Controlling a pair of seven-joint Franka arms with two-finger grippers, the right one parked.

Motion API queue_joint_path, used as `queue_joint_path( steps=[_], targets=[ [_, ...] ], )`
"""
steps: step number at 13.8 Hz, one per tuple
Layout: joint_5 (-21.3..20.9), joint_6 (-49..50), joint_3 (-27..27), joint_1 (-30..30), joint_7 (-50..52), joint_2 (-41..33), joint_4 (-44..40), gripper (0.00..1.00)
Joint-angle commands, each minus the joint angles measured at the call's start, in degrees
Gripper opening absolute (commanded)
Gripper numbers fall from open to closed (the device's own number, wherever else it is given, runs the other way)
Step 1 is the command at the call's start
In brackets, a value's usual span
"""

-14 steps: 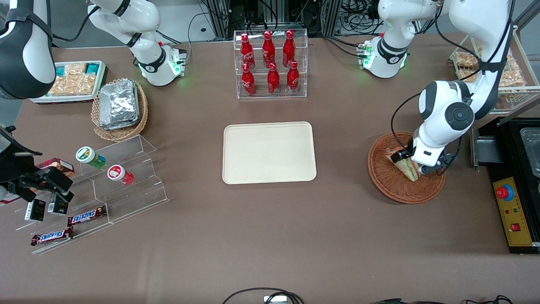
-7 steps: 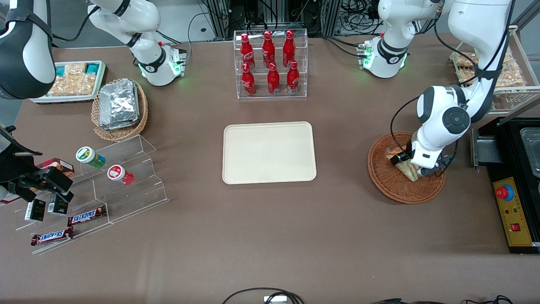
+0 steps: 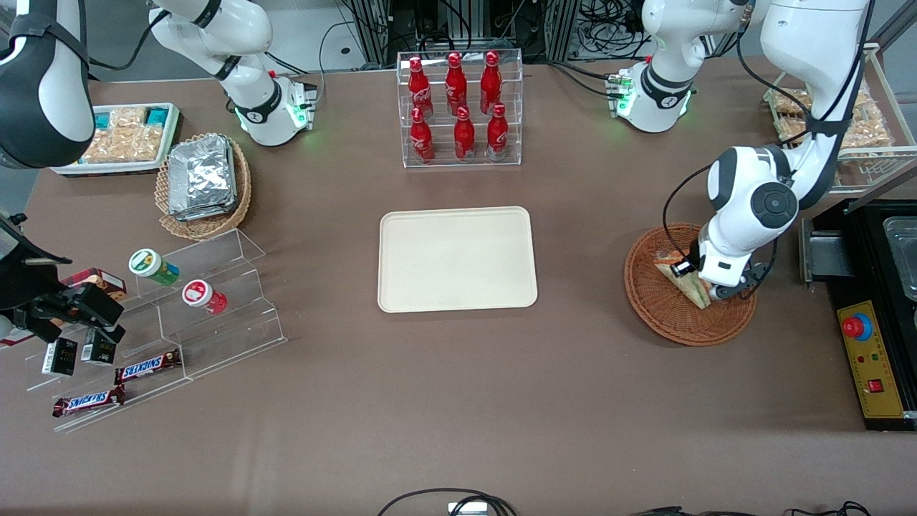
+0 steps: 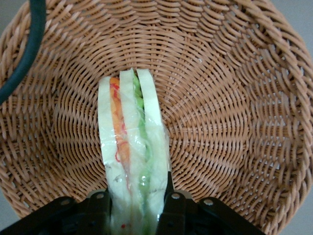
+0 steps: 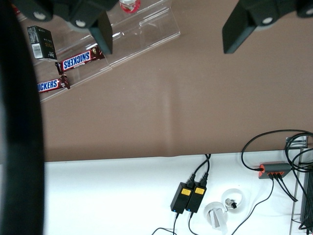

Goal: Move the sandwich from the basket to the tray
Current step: 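Lower the left gripper and grasp the wrapped sandwich upright, then lift the sandwich and carry it with the left gripper to the tray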

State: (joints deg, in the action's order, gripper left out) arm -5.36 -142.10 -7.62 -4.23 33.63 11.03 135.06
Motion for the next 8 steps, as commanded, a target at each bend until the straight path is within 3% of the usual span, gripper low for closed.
queue_joint_path(
  steps=[1, 5, 8],
  targets=[
    [-1.14, 7.24, -0.29, -0.51, 0.47, -4.69, -1.98, 0.0],
    [-0.97, 23.33, -1.69, 0.8, -1.47, -6.81, -12.52, 0.0],
    [-0.53, 26.61, -7.13, 1.68, -1.12, -6.47, -17.28, 0.0]
  ],
)
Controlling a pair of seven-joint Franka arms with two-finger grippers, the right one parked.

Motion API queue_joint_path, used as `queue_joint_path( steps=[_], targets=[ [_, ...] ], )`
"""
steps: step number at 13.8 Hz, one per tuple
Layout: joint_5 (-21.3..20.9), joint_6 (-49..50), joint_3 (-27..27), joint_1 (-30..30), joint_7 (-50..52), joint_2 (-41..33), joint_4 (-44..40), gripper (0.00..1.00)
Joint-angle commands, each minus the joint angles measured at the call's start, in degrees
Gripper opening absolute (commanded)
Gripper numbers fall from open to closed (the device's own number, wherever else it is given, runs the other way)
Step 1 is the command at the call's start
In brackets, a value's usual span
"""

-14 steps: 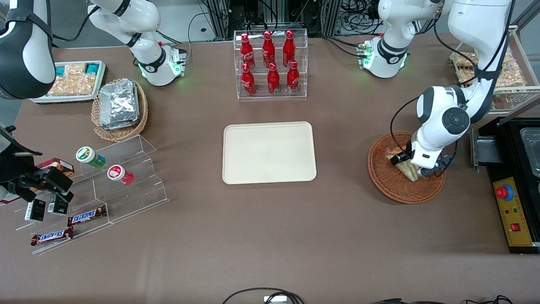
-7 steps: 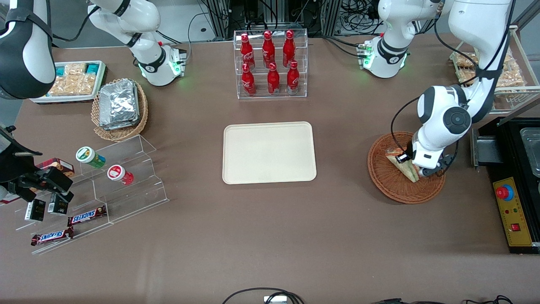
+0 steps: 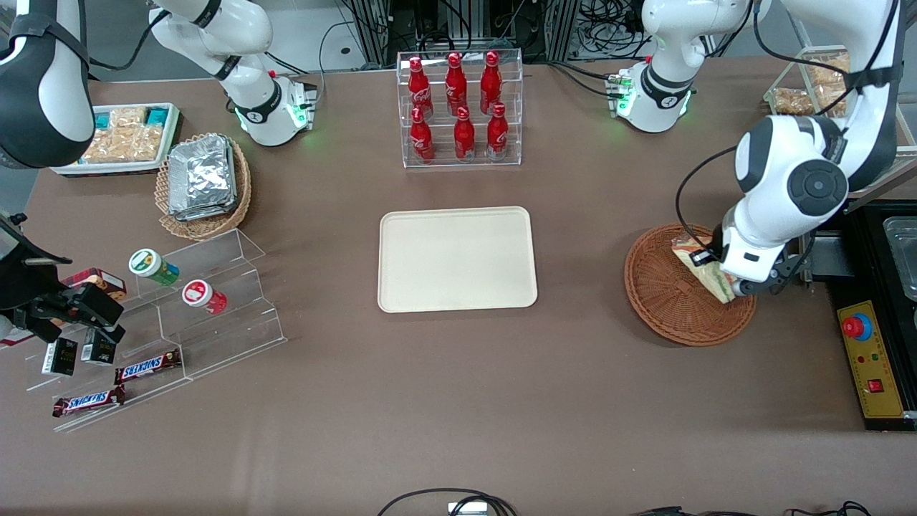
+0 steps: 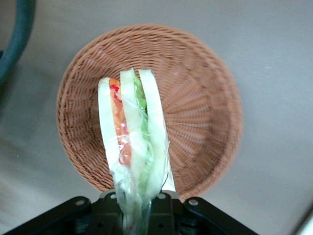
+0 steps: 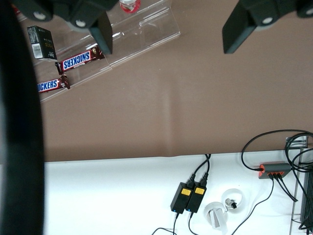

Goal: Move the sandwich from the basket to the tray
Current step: 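Lift the sandwich and carry it with the left gripper to the tray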

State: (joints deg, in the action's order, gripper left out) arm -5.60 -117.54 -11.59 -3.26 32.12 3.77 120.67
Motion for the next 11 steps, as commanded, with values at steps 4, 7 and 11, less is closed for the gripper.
queue_joint_path(
  steps=[4, 7, 11],
  targets=[
    [-0.64, 0.74, -11.25, 1.15, 0.05, 2.03, -4.65, 0.0],
    [-4.13, -0.67, -14.51, 5.96, 0.92, 4.4, -6.15, 0.0],
    [-9.24, -1.9, -14.52, 13.97, 4.44, 10.01, -8.87, 0.0]
  ],
)
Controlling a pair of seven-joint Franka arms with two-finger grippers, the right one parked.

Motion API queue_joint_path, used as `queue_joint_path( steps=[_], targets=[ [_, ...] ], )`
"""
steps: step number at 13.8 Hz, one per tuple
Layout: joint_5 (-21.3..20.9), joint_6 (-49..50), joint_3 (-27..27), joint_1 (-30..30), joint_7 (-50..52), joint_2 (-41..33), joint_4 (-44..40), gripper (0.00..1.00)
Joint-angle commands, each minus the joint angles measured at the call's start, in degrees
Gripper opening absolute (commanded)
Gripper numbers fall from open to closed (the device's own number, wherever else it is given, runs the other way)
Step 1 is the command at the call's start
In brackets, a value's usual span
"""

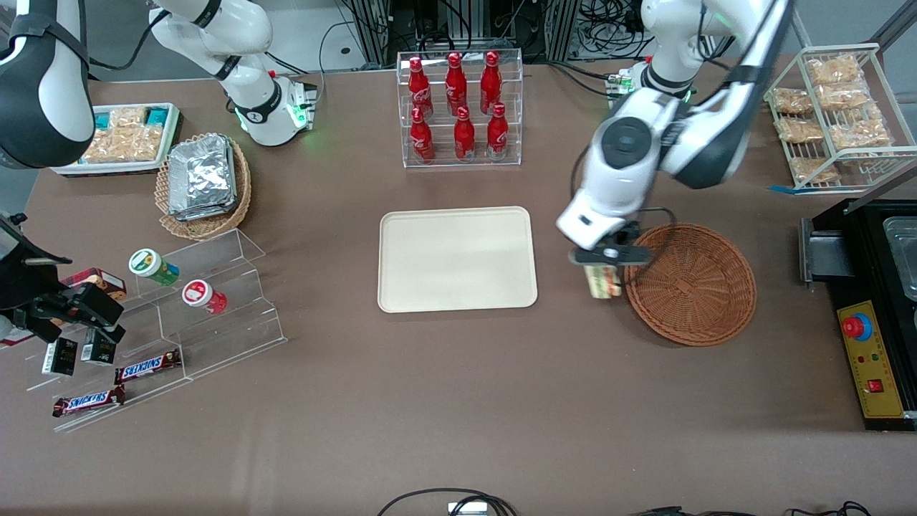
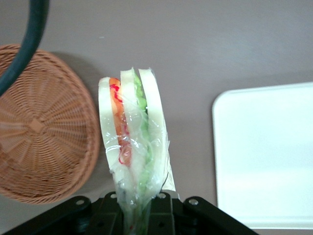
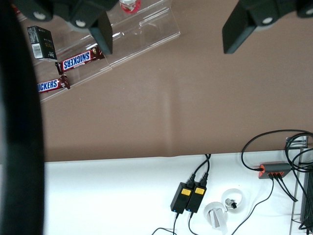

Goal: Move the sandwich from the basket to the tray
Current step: 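Lift the sandwich and carry it with the left gripper to the tray, then lower the sandwich onto the tray and open the left gripper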

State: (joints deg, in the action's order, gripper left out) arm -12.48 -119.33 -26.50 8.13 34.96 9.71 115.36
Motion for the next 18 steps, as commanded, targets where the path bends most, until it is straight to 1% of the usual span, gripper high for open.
queue_joint_path(
  steps=[1, 3, 5, 6, 9, 12, 15, 16, 18],
  targets=[
    [-2.98, -0.11, 0.39, 4.24, 1.87, 6.0, -4.87, 0.0],
    [-3.25, -0.11, 0.48, 7.32, 3.7, 9.78, -7.24, 0.0],
    [-5.35, -0.12, 0.39, 9.88, 5.03, 12.94, -9.18, 0.0],
    [-5.62, -0.29, 0.48, 10.93, 5.47, 14.7, -9.8, 0.0],
    [-6.15, -4.41, 0.48, 14.1, 8.09, 18.57, -9.98, 0.0],
    [-9.57, -6.79, 0.48, 15.69, 11.62, 22.7, -10.51, 0.0],
    [-10.2, -7.76, 0.48, 16.48, 12.15, 24.47, -10.51, 0.0],
    [-10.2, -7.76, 0.48, 16.57, 12.15, 24.56, -10.51, 0.05],
    [-9.94, -7.59, 0.48, 16.57, 12.24, 24.48, -10.42, 0.49]
  ],
)
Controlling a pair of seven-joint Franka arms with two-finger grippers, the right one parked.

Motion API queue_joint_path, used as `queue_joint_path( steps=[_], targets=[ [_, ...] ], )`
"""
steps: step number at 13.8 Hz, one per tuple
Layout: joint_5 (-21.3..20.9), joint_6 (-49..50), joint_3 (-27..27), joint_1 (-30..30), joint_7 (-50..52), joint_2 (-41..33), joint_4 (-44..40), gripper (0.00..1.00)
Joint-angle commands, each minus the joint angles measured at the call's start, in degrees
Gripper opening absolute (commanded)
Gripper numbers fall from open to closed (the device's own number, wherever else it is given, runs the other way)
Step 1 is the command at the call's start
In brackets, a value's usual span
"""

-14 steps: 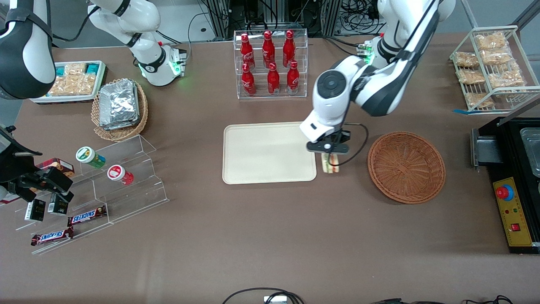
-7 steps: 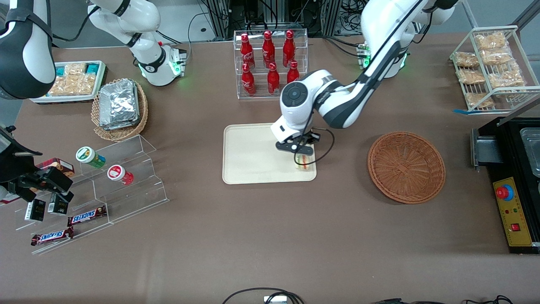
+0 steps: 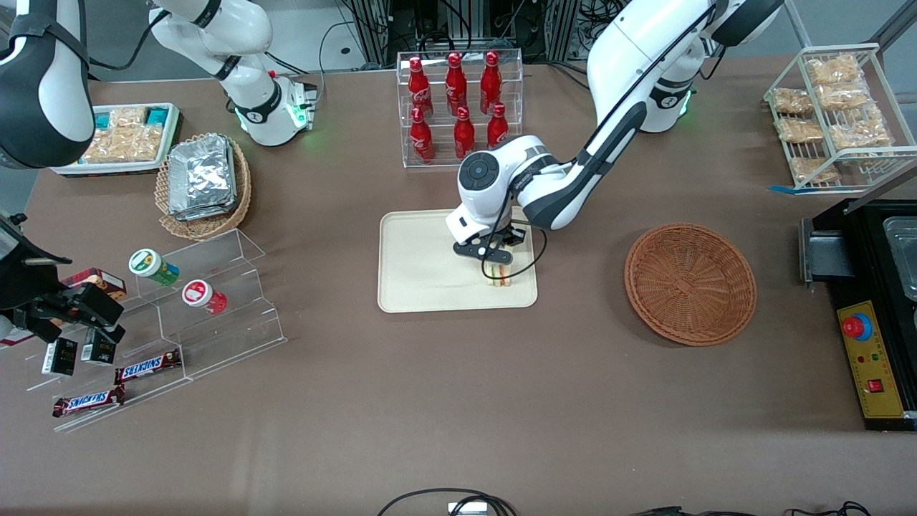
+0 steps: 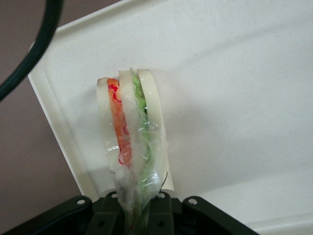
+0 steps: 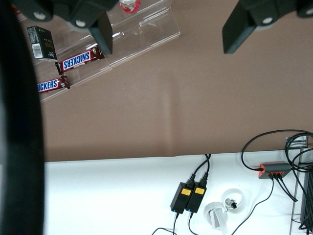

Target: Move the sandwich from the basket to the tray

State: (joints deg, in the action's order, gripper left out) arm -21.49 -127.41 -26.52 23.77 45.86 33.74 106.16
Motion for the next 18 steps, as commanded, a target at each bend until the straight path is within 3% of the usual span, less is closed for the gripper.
queue_joint_path(
  steps=[1, 2, 3, 7, 13, 18],
  targets=[
    [-0.75, 0.85, 0.5, 0.92, 1.34, 0.28, -1.22, 0.72],
    [-0.32, 0.85, 0.5, 0.84, 1.68, -0.07, -1.31, 0.89],
    [-0.14, 1.02, 0.5, 0.31, 2.82, -0.25, -1.39, 0.98],
    [-0.05, 4.26, 0.76, -0.39, 5.99, -0.69, -5.33, 0.99],
    [1.8, 15.42, 0.68, -7.06, 6.43, -1.91, -13.34, 0.99],
    [1.8, 18.5, 0.76, -13.31, 6.7, -6.57, -13.52, 0.99]
  ],
)
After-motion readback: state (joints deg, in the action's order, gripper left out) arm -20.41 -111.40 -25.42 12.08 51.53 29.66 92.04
